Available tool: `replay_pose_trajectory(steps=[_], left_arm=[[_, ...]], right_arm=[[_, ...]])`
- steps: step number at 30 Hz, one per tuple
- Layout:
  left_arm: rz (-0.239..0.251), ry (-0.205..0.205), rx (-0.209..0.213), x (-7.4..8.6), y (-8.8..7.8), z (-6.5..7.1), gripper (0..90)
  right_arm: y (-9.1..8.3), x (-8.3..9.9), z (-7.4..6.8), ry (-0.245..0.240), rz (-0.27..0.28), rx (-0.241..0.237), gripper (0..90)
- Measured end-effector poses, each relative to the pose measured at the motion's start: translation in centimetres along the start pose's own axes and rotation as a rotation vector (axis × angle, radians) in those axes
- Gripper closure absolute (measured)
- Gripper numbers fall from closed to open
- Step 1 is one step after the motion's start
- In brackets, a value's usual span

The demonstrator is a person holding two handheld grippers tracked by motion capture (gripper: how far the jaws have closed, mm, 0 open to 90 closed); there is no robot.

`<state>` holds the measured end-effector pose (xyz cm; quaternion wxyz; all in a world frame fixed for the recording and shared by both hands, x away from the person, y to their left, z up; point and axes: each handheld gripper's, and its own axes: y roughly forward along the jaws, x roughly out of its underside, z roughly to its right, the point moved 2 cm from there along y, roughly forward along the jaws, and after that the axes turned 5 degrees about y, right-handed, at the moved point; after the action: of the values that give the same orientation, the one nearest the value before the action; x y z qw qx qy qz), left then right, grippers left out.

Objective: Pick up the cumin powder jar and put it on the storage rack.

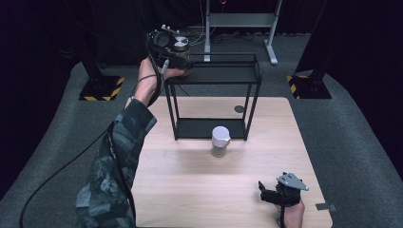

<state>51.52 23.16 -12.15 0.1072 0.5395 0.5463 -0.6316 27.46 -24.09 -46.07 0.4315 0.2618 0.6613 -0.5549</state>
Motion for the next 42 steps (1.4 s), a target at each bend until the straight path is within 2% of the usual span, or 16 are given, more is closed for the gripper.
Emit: replay_pose_trajectory(steps=[4,10,12,20,23,25,27,32,34,38,39,42], left_arm=[[-0.042,0.085,-0.013,1.0,-1.3,1.4,0.0],[-0.039,0.147,0.012,3.8,-2.9,2.8,0.0],[-0.039,0.160,0.032,4.8,-3.4,3.1,0.0],[-0.063,0.218,0.082,9.6,-4.1,4.8,0.1],[-0.074,0.192,0.096,12.1,-3.6,5.2,0.1],[-0.100,0.187,0.077,13.9,-2.8,6.0,0.1],[-0.115,0.177,0.077,15.9,-1.9,6.7,0.1],[-0.145,0.100,0.107,21.0,0.3,7.2,0.1],[-0.164,0.081,0.097,23.1,1.2,7.8,0.0],[-0.175,-0.009,0.099,27.6,2.7,8.2,0.1],[-0.181,-0.023,0.083,28.6,3.0,8.6,0.0],[-0.194,-0.089,0.067,31.3,4.1,9.1,0.1]], right_arm=[[0.0,0.0,0.0,-0.002,-0.003,0.002,0.0],[0.1,-0.1,-0.1,-0.005,-0.009,0.006,0.0],[0.1,-0.2,-0.2,-0.006,-0.010,0.008,0.0],[0.3,-0.4,-0.4,-0.017,-0.029,0.012,0.0],[0.3,-0.4,-0.4,-0.019,-0.030,0.015,0.0],[0.3,-0.5,-0.5,-0.021,-0.033,0.016,0.0],[0.3,-0.5,-0.5,-0.023,-0.035,0.018,0.0],[0.3,-0.6,-0.6,-0.024,-0.041,0.024,0.0],[0.4,-0.7,-0.7,-0.031,-0.046,0.026,0.0],[0.5,-0.8,-0.8,-0.037,-0.054,0.028,0.0],[0.5,-0.8,-0.8,-0.039,-0.055,0.029,0.0],[0.5,-0.8,-0.9,-0.042,-0.057,0.030,0.0]])
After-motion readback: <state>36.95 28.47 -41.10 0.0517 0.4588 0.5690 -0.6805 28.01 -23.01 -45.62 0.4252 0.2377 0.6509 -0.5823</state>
